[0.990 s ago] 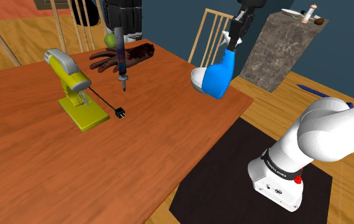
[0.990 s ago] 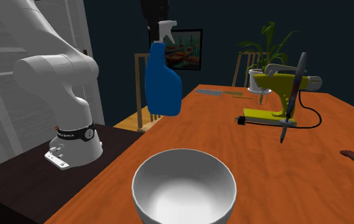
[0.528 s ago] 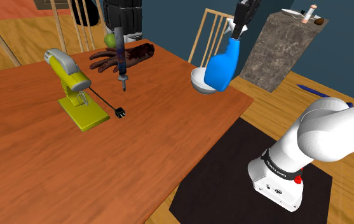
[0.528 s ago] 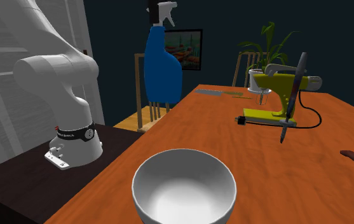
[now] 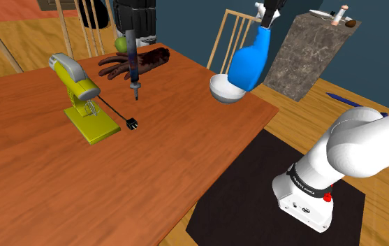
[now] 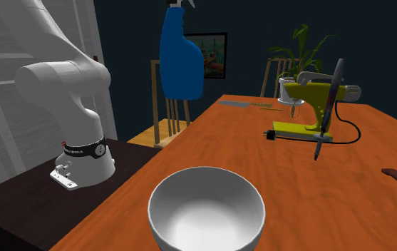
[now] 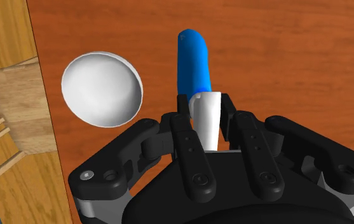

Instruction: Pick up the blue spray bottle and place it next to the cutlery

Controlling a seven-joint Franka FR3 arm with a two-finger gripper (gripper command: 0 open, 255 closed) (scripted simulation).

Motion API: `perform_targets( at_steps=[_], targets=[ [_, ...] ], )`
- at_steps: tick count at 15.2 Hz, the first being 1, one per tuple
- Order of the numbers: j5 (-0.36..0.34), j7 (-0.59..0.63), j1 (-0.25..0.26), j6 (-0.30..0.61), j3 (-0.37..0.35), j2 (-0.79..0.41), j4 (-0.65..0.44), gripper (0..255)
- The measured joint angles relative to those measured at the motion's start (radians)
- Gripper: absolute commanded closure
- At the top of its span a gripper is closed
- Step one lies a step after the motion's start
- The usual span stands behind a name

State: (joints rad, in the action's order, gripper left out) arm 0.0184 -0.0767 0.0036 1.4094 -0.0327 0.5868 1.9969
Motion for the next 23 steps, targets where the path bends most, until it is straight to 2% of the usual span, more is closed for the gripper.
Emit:
perform_targets(
  at_steps=[20,23],
  targets=[
    [-0.003,0.005,-0.002,-0.269,-0.001,-0.164,-0.432,255],
    [0.015,0.059,0.01,-0.258,-0.041,-0.153,-0.412,255]
  ],
)
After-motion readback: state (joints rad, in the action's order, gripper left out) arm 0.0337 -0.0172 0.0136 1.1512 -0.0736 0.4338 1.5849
